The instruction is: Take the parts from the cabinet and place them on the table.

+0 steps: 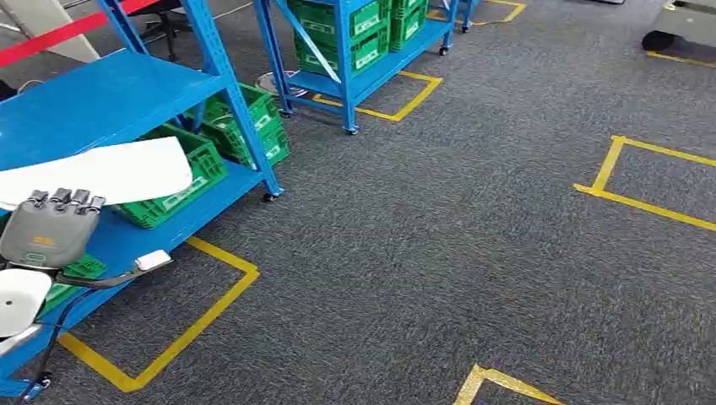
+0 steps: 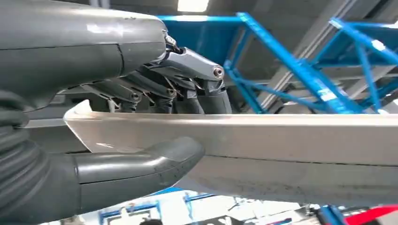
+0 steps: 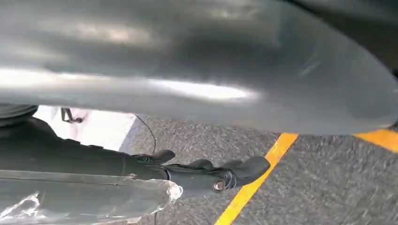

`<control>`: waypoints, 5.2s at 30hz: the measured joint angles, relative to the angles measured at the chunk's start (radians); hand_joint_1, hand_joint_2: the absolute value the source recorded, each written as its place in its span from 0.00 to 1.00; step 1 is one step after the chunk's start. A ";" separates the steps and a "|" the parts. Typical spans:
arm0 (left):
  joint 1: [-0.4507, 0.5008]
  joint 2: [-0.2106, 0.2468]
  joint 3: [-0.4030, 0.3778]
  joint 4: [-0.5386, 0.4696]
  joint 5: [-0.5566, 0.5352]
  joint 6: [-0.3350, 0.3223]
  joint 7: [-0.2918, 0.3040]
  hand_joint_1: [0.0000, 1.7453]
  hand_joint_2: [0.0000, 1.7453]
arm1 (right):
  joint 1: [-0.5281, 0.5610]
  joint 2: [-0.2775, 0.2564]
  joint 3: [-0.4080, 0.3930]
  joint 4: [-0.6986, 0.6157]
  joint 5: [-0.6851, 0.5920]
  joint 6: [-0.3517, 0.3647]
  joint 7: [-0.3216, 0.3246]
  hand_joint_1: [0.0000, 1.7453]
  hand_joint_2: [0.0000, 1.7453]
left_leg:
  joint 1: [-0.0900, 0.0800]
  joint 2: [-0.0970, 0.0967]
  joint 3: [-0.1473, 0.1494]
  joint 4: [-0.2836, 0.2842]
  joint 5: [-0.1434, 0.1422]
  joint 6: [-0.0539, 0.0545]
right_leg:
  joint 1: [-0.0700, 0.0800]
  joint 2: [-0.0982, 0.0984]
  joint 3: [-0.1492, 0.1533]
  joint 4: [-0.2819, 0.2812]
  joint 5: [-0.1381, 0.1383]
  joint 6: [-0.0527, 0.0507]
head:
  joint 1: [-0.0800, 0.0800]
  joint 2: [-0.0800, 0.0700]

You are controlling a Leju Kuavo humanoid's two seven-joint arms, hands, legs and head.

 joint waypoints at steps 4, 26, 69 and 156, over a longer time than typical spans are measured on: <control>-0.008 -0.001 -0.002 0.005 0.000 0.001 0.000 0.79 1.00 | -0.002 0.000 0.000 0.000 -0.001 0.000 0.008 0.00 0.00 | 0.006 -0.130 -0.087 0.187 -0.114 -0.008 | -0.009 0.045 0.007 -0.010 0.007 -0.015 | -0.012 0.000; -0.037 -0.029 -0.032 0.042 0.000 0.023 0.000 0.79 1.00 | 0.000 -0.002 0.003 0.001 -0.005 0.000 0.028 0.00 0.00 | -0.006 -0.044 -0.017 0.020 -0.002 0.035 | 0.007 -0.047 -0.009 0.024 -0.003 0.008 | 0.003 0.000; -0.068 -0.036 -0.057 0.067 0.000 0.018 0.000 0.79 1.00 | -0.003 -0.005 0.006 0.002 -0.027 0.000 0.056 0.00 0.00 | 0.011 -0.135 -0.159 0.268 -0.077 -0.015 | -0.009 0.096 0.006 -0.002 0.006 -0.021 | -0.006 0.000; -0.261 -0.202 -0.160 0.253 0.000 0.022 -0.067 0.79 1.00 | 0.001 0.003 0.004 0.027 -0.132 -0.056 0.071 0.00 0.00 | 0.011 -0.133 -0.045 0.018 0.026 0.026 | -0.013 0.030 -0.001 0.011 -0.002 0.023 | 0.008 0.000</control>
